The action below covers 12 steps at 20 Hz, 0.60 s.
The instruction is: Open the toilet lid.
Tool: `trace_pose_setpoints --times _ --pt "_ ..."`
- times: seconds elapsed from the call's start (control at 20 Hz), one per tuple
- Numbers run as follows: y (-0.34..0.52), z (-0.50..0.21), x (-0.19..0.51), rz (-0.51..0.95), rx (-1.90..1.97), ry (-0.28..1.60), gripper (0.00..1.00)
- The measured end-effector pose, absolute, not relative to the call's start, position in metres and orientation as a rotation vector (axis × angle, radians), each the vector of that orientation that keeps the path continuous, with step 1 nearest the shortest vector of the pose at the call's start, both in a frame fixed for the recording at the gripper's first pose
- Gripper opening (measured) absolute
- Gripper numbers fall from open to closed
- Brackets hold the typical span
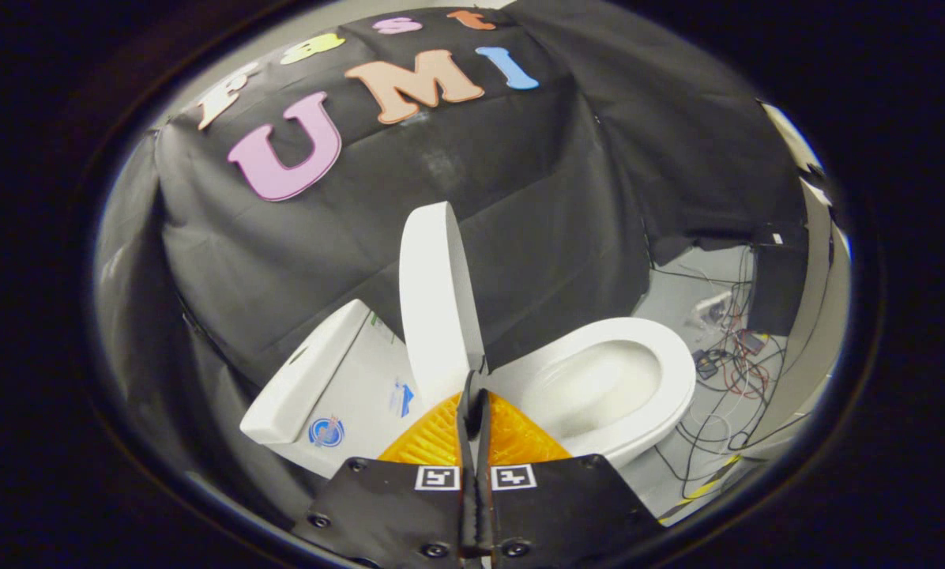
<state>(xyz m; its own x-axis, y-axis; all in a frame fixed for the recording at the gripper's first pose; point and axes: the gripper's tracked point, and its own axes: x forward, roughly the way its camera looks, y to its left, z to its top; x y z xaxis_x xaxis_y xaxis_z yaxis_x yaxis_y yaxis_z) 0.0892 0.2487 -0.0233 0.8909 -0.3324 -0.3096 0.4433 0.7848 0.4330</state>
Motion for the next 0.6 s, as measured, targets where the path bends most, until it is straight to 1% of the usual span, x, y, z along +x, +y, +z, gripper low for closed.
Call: trace_pose_setpoints --times 0.35,0.6 --pt "0.285 -0.014 0.106 -0.377 0.414 0.23 0.01" --pt "0.301 -0.012 0.115 -0.37 0.385 0.211 0.01"
